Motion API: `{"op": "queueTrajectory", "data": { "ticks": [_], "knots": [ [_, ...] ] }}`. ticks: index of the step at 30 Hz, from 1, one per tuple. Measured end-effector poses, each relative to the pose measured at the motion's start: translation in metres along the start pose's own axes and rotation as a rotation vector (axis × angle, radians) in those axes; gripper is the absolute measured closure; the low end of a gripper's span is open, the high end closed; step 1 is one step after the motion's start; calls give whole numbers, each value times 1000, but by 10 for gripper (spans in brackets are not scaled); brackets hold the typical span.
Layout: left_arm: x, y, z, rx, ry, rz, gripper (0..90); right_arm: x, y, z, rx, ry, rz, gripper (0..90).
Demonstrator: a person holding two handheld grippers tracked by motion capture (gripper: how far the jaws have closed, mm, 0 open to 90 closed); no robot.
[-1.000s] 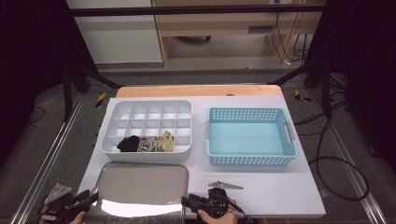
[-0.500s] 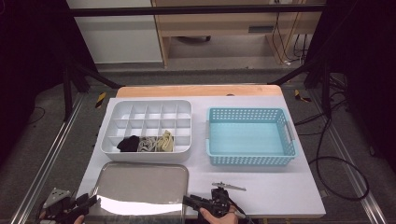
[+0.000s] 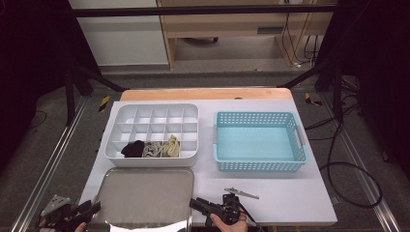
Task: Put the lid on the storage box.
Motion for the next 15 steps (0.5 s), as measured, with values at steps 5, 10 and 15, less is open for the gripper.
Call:
{"op": "queueTrajectory", "data": {
  "ticks": [5,10,15],
  "knots": [
    [0,0,0,-1,-2,0,549,-2,2,2,-18,27,31,541],
    [0,0,0,5,-17,9,548,-6,2,-1,-48,13,65,523],
    [0,0,0,17,-22,9,533,-12,5,-1,-64,11,103,525]
  ]
}}
Point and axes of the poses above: each handheld gripper's, and its own axes: y roughly forward along the jaws, x roughly out of its underside, z roughly to its right, the point moved 7 cm from there along y, roughly forward along the jaws, and after that the axes turned 1 degree about x, right-handed, at the moved point
